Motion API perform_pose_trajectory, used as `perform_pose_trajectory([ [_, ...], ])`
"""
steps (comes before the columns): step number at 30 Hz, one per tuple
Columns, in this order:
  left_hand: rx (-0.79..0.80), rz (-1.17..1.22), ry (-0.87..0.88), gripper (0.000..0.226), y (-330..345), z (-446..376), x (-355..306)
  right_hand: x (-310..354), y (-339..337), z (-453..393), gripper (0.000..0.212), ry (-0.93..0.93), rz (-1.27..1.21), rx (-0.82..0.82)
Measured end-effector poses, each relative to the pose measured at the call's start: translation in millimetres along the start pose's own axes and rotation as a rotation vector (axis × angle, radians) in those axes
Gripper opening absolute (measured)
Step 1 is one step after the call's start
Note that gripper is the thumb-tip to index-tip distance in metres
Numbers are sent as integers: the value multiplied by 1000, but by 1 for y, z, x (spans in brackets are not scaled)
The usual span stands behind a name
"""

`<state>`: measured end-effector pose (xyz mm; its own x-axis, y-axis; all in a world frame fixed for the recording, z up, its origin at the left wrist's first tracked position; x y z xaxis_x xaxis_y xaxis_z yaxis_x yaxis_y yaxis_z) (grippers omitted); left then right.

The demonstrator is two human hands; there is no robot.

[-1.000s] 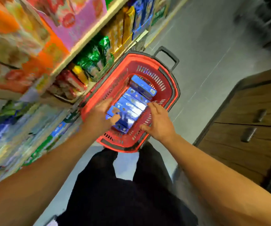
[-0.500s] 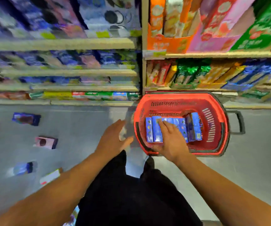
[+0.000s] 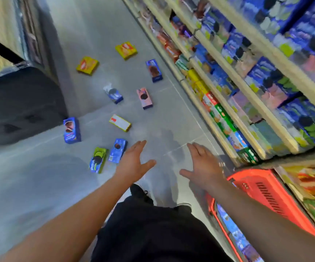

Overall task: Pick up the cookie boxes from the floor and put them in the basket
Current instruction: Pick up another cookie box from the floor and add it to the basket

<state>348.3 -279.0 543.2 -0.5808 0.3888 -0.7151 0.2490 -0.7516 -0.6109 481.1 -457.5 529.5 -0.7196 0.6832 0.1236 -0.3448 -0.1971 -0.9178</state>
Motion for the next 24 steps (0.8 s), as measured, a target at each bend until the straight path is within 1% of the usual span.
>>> perform_pose_trajectory([
  [1,-30,11,-41,78,-14,4,17,14,-2,-10,100,-27,10,8],
  [3,-121,37,-146,78,-56,15,67,64,-8,-39,99,-127,64,8],
  [7,-222,55,-265,73,-117,37,137,148,-15,-77,98,-254,148,18],
  [12,-321,138,-337,74,-175,50,198,243,-15,-113,96,-392,209,53],
  [17,-432,194,-431,74,-204,54,235,309,-9,-144,96,-536,301,119],
  [21,-497,233,-488,77,-213,46,256,343,-1,-175,94,-642,370,158],
  [24,-532,277,-577,81,-211,34,275,362,11,-207,95,-706,436,195],
])
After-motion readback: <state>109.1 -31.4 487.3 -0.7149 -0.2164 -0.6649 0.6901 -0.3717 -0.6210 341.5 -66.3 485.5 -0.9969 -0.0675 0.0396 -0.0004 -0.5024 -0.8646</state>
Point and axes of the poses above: each hand's wrist, its own z-axis away from the middle knuckle, its own y-axis out of the palm, x = y × z, the point moved 10 cm from there along -z, towards the middle knuckle, and after that the axes turned 12 degrees about z, right-handed, at the moved point
